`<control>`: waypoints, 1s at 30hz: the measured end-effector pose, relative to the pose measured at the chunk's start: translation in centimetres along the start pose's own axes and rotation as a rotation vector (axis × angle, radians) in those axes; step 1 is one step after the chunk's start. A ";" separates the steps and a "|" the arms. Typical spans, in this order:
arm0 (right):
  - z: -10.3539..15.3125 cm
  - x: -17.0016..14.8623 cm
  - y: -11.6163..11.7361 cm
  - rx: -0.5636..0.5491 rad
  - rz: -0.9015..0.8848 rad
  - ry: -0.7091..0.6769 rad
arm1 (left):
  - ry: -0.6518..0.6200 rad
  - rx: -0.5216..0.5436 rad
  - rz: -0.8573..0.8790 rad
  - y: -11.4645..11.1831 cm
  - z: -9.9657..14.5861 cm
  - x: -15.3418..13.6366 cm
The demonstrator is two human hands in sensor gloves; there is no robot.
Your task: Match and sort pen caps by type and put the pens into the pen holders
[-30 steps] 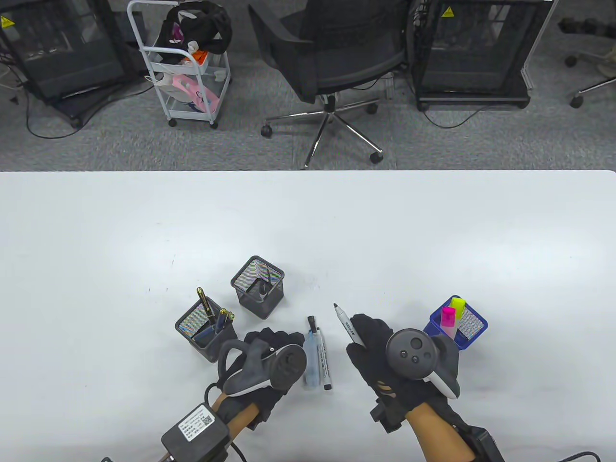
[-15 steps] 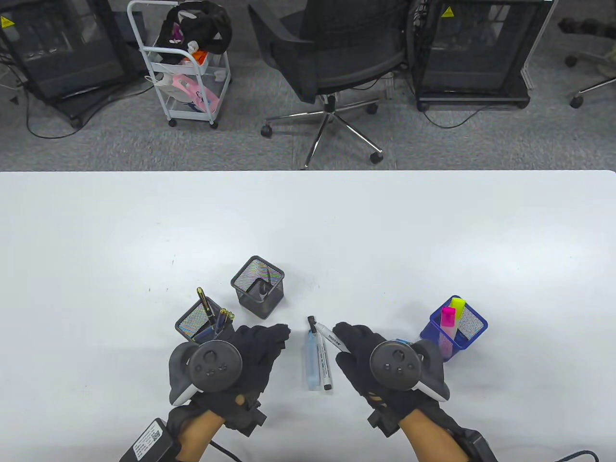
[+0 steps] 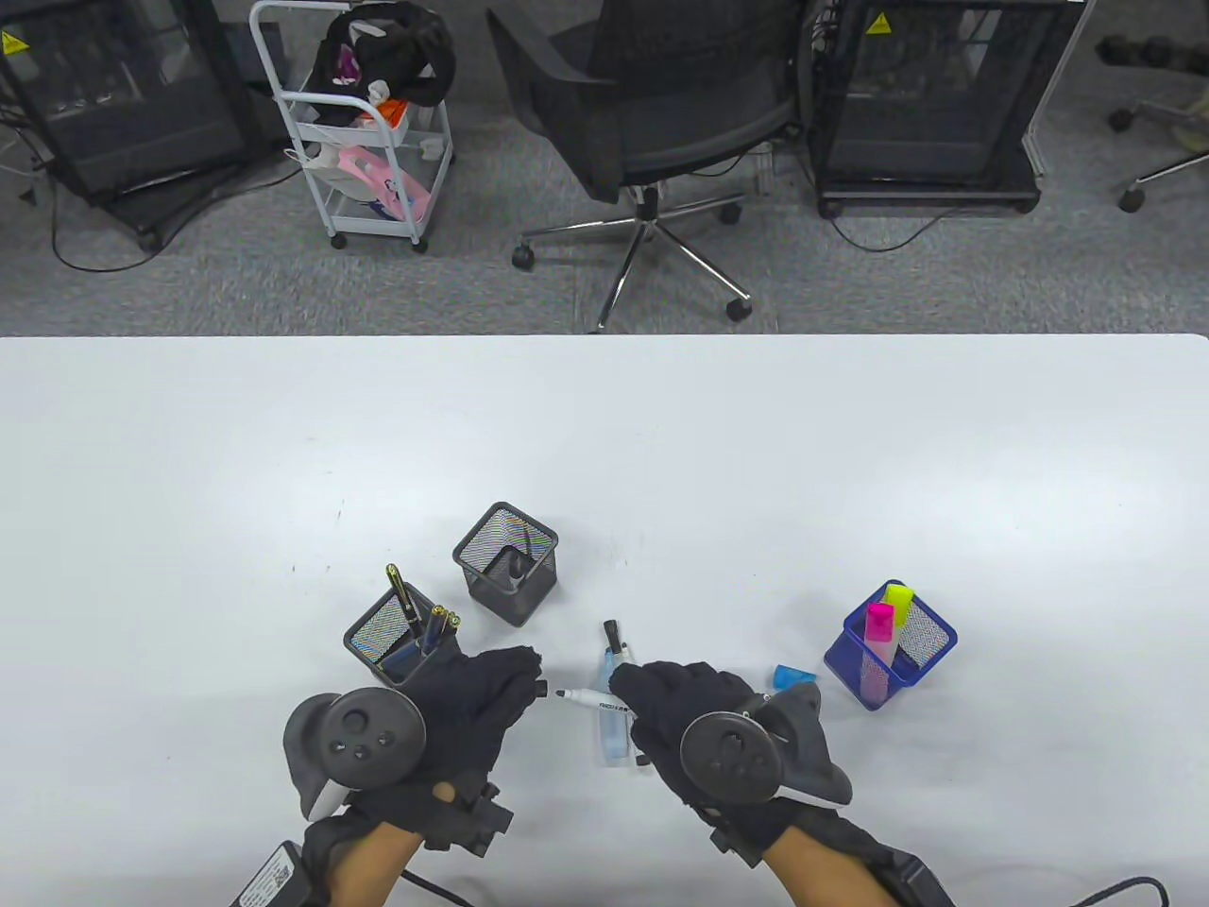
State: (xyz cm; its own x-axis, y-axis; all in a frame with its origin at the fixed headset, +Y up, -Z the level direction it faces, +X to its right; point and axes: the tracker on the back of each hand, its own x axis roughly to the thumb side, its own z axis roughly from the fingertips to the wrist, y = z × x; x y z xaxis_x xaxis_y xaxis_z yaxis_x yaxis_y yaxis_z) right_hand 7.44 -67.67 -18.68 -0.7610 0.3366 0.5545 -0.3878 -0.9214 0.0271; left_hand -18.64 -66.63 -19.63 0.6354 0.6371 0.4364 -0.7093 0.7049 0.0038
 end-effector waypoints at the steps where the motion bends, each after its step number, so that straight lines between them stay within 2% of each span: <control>1: 0.0 0.0 0.0 0.000 0.004 -0.001 | -0.005 -0.010 -0.002 -0.1 0.0 0.1; 13: 0.0 1.0 0.1 0.011 0.058 -0.068 | -0.059 -0.092 -0.045 -1.9 0.1 0.8; 16: 0.0 1.2 -0.1 -0.014 0.027 -0.071 | -0.059 -0.070 0.018 -1.9 -0.1 0.9; 17: -0.2 1.4 -0.2 -0.031 0.009 -0.068 | -0.069 -0.044 -0.011 -1.9 -0.1 1.1; 21: -0.4 1.0 -0.3 0.015 -0.127 -0.014 | -0.114 -0.018 -0.077 -2.1 -0.1 1.5; 23: -0.4 0.6 0.0 0.038 -0.162 -0.001 | -0.109 -0.016 -0.074 -2.3 -0.1 1.4; 24: -0.4 0.4 0.2 0.001 -0.140 -0.005 | -0.107 -0.015 -0.055 -2.5 -0.1 1.2; 25: -0.5 0.2 0.3 0.012 -0.130 0.003 | -0.099 -0.020 -0.037 -2.6 -0.2 1.1; 26: -0.4 0.1 0.4 0.016 -0.123 0.002 | -0.060 -0.033 -0.035 -2.6 -0.3 1.0; 28: -0.5 0.1 0.4 -0.042 -0.069 -0.003 | -0.052 -0.027 -0.038 -2.3 -0.7 1.1; 30: -0.5 -0.2 0.2 -0.052 -0.054 0.039 | -0.014 -0.050 0.010 -1.6 -1.4 1.5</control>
State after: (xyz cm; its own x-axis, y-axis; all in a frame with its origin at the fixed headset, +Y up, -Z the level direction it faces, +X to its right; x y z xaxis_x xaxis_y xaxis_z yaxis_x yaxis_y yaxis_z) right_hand 7.30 -67.85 -19.21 -0.7578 0.3938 0.5203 -0.4542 -0.8908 0.0126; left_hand -16.13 -66.38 -20.30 0.6241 0.6398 0.4484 -0.6991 0.7136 -0.0452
